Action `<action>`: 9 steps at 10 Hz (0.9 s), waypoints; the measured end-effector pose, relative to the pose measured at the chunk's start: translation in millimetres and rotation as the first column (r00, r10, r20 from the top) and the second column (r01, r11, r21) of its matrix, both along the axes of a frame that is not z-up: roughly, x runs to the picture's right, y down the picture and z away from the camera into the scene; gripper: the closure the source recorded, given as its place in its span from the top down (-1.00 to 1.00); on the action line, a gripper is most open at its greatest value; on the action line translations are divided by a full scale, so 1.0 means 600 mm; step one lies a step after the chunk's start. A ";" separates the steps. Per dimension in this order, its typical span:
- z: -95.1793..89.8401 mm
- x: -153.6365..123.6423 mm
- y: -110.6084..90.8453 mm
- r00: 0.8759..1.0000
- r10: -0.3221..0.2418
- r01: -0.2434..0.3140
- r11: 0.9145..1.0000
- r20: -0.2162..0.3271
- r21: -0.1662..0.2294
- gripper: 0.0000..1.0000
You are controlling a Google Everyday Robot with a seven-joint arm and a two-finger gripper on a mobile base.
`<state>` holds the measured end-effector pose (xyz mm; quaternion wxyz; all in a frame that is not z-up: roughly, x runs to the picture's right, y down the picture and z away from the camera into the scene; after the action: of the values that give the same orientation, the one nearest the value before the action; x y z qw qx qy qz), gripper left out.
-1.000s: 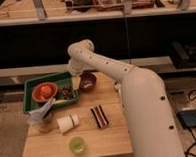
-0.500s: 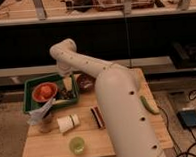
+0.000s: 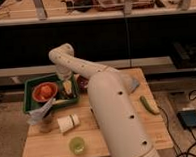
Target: Place grapes in purple bowl
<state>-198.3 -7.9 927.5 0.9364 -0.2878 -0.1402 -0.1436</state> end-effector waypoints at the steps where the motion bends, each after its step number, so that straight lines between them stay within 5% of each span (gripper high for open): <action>1: 0.004 0.005 0.003 1.000 0.019 -0.019 1.000 0.006 -0.004 0.60; 9: 0.001 -0.009 0.003 0.994 0.093 -0.093 0.996 0.064 0.008 0.60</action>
<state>-203.6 -6.4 928.3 0.9389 -0.2709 -0.1821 -0.1097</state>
